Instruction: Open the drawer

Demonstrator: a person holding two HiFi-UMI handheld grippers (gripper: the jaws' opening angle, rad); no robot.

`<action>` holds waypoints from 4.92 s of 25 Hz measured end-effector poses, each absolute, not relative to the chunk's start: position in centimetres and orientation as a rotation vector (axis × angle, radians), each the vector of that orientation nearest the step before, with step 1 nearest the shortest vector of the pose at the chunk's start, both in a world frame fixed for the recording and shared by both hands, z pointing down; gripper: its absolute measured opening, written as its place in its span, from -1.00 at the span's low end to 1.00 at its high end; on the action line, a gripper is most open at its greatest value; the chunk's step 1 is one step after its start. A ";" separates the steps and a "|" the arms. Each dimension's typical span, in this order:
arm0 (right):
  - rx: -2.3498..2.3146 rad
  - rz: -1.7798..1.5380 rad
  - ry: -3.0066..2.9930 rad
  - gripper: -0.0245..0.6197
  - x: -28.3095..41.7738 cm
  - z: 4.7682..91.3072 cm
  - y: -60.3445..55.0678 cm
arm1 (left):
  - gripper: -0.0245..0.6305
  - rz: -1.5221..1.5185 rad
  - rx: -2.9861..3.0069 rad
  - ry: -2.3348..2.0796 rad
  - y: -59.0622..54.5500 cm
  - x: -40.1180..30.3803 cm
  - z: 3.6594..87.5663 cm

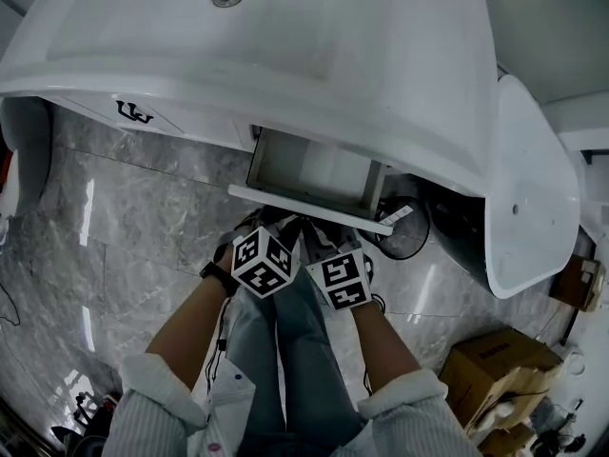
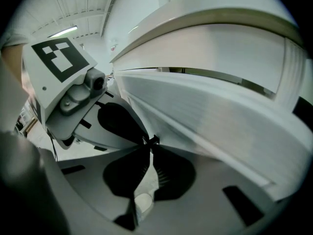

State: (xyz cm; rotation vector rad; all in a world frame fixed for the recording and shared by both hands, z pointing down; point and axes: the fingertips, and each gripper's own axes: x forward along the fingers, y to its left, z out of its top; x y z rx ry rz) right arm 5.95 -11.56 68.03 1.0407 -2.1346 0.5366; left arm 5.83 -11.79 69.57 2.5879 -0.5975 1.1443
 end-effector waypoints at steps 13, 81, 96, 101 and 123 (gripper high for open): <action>1.086 0.553 -2.125 -0.85 5.8 68.8 -10.7 | -0.77 1.153 2.598 -0.586 -11.0 5.6 70.4; 1.253 0.393 -2.662 -0.90 -1.6 26.7 -8.3 | -0.87 0.393 2.578 -1.146 -8.6 -3.1 27.7; 1.121 0.310 -2.856 -0.90 -4.2 19.5 -4.1 | -0.88 0.162 2.637 -1.281 -4.1 -6.7 20.0; 1.084 0.333 -2.866 -0.90 -4.6 19.5 -3.9 | -0.88 0.149 2.643 -1.277 -3.7 -6.6 19.8; 1.062 0.382 -2.851 -0.90 -5.2 20.9 -2.9 | -0.88 0.190 2.627 -1.304 -2.9 -7.1 21.2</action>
